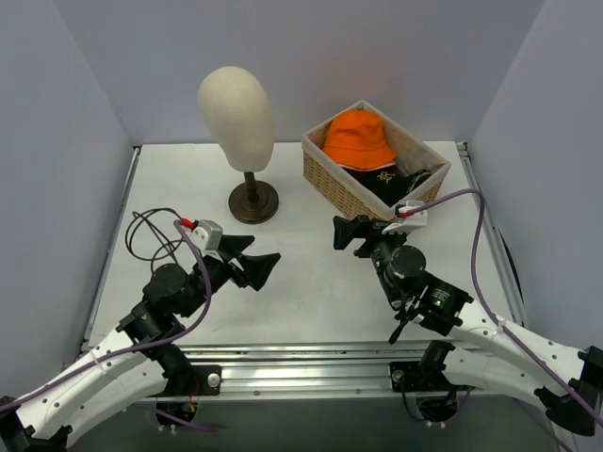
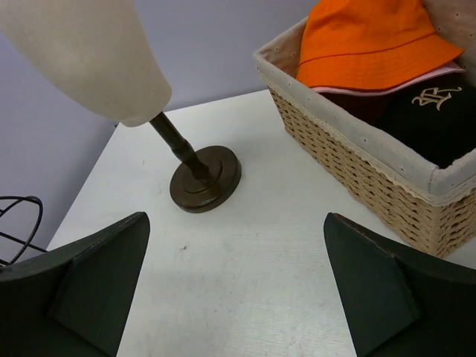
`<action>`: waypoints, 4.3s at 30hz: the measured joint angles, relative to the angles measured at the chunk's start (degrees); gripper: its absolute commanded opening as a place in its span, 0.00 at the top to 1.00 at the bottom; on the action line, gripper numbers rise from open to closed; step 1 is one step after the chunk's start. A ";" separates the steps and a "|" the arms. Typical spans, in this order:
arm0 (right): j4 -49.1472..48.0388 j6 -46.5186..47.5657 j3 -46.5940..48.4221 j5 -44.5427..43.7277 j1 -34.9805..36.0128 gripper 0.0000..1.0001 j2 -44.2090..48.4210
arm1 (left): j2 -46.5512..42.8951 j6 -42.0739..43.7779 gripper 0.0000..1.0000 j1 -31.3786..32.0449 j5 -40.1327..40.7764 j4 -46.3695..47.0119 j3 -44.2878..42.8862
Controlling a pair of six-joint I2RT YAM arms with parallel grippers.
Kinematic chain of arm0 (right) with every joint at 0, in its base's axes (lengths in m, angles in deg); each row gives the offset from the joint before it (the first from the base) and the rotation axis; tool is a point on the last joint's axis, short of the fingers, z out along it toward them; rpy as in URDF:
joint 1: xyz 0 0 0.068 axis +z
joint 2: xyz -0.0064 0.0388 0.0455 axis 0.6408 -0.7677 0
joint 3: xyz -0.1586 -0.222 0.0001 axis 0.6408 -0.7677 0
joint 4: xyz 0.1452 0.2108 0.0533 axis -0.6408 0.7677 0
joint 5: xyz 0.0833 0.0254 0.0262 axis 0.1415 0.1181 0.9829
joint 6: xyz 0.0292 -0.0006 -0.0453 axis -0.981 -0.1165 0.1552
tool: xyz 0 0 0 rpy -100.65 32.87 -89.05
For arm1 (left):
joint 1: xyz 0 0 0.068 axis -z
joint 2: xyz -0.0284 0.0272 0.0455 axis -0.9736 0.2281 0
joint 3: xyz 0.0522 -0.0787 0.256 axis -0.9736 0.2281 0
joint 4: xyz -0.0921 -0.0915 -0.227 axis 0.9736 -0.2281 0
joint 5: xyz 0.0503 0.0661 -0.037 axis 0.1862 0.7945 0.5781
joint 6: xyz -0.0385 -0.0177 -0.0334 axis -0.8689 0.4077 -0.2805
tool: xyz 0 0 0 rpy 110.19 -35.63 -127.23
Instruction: Stack the hats
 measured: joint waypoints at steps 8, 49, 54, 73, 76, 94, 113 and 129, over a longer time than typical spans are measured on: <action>-0.11 -0.15 0.00 -1.53 0.00 0.00 -0.24 | 2.12 0.00 0.06 0.00 0.50 -0.07 0.00; 13.53 -3.17 18.56 2.62 -17.27 0.18 -19.65 | 4.59 0.09 0.00 7.80 20.37 -5.35 -1.33; 13.33 -0.70 19.58 15.08 -16.83 0.19 -23.80 | 4.96 -5.60 0.06 7.85 38.93 -15.82 -5.27; 9.60 0.66 12.96 23.47 -15.80 0.18 -16.13 | 13.49 -18.27 0.32 -9.99 59.95 -39.82 -16.92; 9.38 0.68 12.66 23.47 -15.80 0.18 -15.06 | 13.18 -19.19 0.32 -11.54 59.78 -40.74 -16.72; 9.29 0.70 12.26 23.50 -15.80 0.18 -14.88 | 16.26 -19.26 0.35 -20.17 54.86 -38.42 -13.18; 9.29 0.87 12.24 23.50 -15.80 0.18 -14.91 | 19.91 -11.87 0.46 -23.50 47.84 -26.51 -10.60; 9.29 0.87 12.24 23.50 -15.80 0.18 -16.09 | 19.39 -7.87 0.98 -23.65 35.78 -23.08 -9.20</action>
